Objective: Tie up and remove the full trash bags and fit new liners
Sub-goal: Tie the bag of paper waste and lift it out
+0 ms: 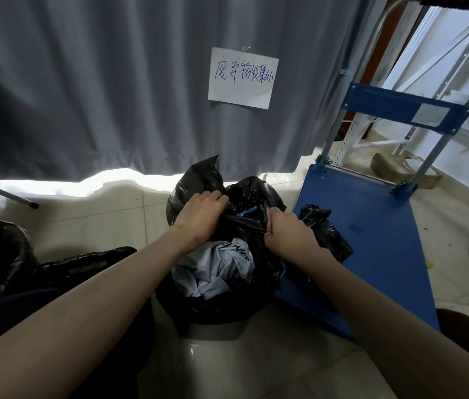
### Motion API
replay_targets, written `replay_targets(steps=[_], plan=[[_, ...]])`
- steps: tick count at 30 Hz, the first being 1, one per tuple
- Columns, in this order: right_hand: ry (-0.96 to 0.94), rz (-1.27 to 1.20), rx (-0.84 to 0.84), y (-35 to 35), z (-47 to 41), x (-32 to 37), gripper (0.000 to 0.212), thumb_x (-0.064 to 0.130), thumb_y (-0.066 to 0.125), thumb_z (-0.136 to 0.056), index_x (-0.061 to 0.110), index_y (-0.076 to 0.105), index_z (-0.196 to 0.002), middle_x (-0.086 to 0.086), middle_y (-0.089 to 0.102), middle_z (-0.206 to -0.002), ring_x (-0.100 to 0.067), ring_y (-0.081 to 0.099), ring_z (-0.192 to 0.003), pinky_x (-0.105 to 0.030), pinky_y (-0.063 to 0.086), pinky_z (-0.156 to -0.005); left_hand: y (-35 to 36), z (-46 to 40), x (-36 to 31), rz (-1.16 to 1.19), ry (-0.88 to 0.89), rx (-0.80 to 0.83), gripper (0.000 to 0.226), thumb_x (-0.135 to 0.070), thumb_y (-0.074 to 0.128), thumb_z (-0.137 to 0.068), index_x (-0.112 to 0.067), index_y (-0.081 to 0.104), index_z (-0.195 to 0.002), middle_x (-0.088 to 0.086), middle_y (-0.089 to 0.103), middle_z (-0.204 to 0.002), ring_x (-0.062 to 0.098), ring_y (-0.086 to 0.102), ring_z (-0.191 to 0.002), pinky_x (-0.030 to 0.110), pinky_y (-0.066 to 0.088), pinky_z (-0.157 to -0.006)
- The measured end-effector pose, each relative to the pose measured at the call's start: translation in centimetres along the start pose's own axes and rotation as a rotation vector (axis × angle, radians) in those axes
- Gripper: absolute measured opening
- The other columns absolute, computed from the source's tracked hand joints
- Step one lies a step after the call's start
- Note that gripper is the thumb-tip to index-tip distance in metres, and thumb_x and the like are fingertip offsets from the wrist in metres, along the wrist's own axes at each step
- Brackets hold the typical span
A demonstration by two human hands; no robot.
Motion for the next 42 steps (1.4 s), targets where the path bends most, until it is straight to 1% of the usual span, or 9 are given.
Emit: replay_targets(steps=[7,13,20,24,28,31,34,37,42], plan=[[0.034,0.003,0.007,-0.2,0.1,-0.2,0.011,0.013,0.051,-0.089,0.011,0.047,-0.099,-0.007,0.055,-0.090,-0.027,0.055,-0.081,-0.037,0.047,-0.067,0.6,0.4,2.6,-0.052,-0.172,0.074,0.034,-0.005,0.054,-0.081,-0.015,0.048,-0.113,0.007,0.062,-0.109,0.030,0.055,-0.104,0.039,0.041,-0.086],[0.060,-0.020,0.014,-0.1,0.1,-0.6,0.012,0.010,0.050,-0.087,0.010,0.047,-0.099,-0.006,0.054,-0.085,-0.024,0.052,-0.075,-0.036,0.045,-0.064,1.8,2.0,5.2,-0.156,-0.210,0.244,0.036,-0.016,0.051,-0.086,-0.019,0.050,-0.121,0.003,0.061,-0.123,0.027,0.048,-0.120,0.040,0.037,-0.096],[0.084,-0.040,-0.049,0.2,-0.1,-1.7,0.010,0.011,0.051,-0.089,0.011,0.046,-0.098,-0.010,0.057,-0.088,-0.029,0.058,-0.078,-0.042,0.053,-0.071,-1.9,1.7,6.7,-0.126,-0.313,0.021,0.020,-0.021,0.055,-0.086,-0.013,0.048,-0.103,0.010,0.066,-0.097,0.033,0.054,-0.101,0.041,0.037,-0.084],[0.075,-0.101,-0.073,0.3,-0.3,-1.6,0.014,0.012,0.058,-0.087,0.009,0.050,-0.099,-0.009,0.057,-0.091,-0.029,0.058,-0.081,-0.044,0.054,-0.074,-2.6,2.0,6.3,-0.082,-0.327,-0.036,0.020,-0.016,0.053,-0.087,-0.013,0.047,-0.106,0.009,0.066,-0.099,0.033,0.058,-0.095,0.041,0.039,-0.082],[0.057,-0.089,0.007,0.8,-0.3,-1.4,0.024,0.024,0.070,-0.082,0.010,0.055,-0.095,-0.007,0.054,-0.098,-0.028,0.059,-0.086,-0.044,0.055,-0.078,-2.3,3.6,6.9,-0.081,-0.396,0.195,0.034,-0.040,0.060,-0.086,-0.015,0.053,-0.109,0.010,0.065,-0.104,0.034,0.058,-0.104,0.039,0.039,-0.082],[0.057,-0.030,0.068,1.2,0.2,-1.3,0.018,0.020,0.065,-0.085,0.012,0.054,-0.096,-0.007,0.056,-0.096,-0.028,0.059,-0.087,-0.041,0.054,-0.078,-1.7,5.0,7.5,-0.117,-0.410,0.282,0.021,-0.032,0.057,-0.086,-0.014,0.060,-0.098,0.012,0.065,-0.105,0.033,0.058,-0.106,0.039,0.041,-0.089],[0.043,-0.050,-0.011,1.0,0.5,-1.0,0.007,0.007,0.053,-0.086,0.012,0.049,-0.089,-0.007,0.055,-0.087,-0.029,0.055,-0.080,-0.036,0.047,-0.067,-2.3,5.2,7.8,-0.010,-0.455,0.230,0.011,-0.023,0.057,-0.086,-0.015,0.055,-0.093,0.013,0.065,-0.102,0.035,0.060,-0.101,0.038,0.040,-0.084],[0.039,-0.126,-0.162,0.0,0.7,-0.3,0.016,-0.003,0.045,-0.084,0.012,0.048,-0.087,-0.007,0.052,-0.084,-0.029,0.051,-0.077,-0.036,0.041,-0.063,-3.8,5.2,8.0,0.015,-0.475,0.089,0.016,-0.026,0.060,-0.087,-0.015,0.051,-0.093,0.011,0.064,-0.094,0.035,0.059,-0.093,0.037,0.037,-0.076],[0.022,-0.253,-0.289,-1.2,1.5,-0.2,0.025,-0.007,0.045,-0.079,0.017,0.054,-0.079,-0.007,0.055,-0.095,-0.027,0.056,-0.079,-0.041,0.051,-0.068,-5.3,6.1,7.6,0.010,-0.465,-0.014,0.023,-0.025,0.060,-0.088,-0.014,0.045,-0.102,0.009,0.065,-0.089,0.035,0.058,-0.095,0.041,0.037,-0.081]])
Point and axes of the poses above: each hand's wrist, its own z-axis away from the middle knuckle, its own y-axis out of the palm, x = y × z, the point moved 3 cm from there along -z, towards the middle knuckle
